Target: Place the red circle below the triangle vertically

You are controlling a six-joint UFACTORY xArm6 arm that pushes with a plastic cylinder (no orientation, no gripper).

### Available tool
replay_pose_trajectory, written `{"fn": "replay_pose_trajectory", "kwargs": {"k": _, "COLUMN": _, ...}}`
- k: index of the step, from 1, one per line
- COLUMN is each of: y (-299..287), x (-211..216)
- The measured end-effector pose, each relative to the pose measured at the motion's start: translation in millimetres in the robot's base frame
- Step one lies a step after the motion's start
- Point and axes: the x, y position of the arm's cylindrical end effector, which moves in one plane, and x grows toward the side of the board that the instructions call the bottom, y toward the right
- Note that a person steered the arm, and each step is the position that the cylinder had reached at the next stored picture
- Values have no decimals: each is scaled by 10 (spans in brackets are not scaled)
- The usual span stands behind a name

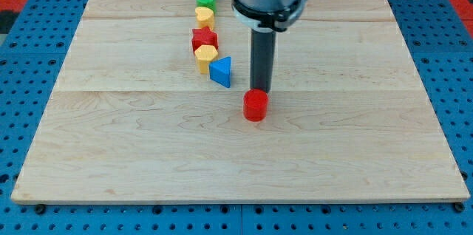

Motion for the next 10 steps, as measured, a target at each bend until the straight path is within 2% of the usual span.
{"fn": "replay_pose_trajectory", "kwargs": {"k": 1, "y": 218, "x": 237}}
{"fn": "replay_pose_trajectory", "kwargs": {"k": 2, "y": 166, "x": 428}}
{"fn": "replay_pose_trajectory", "kwargs": {"k": 3, "y": -264, "x": 479}}
{"fn": "replay_pose_trajectory", "kwargs": {"k": 4, "y": -340, "x": 337}}
{"fn": "replay_pose_trajectory", "kwargs": {"k": 7, "y": -1325, "x": 294}}
{"fn": "replay_pose_trajectory", "kwargs": {"k": 8, "y": -1487, "x": 366}}
{"fn": "replay_pose_trajectory", "kwargs": {"k": 9, "y": -1312, "x": 686}}
{"fn": "replay_pose_trajectory", "kwargs": {"k": 10, "y": -1058, "x": 738}}
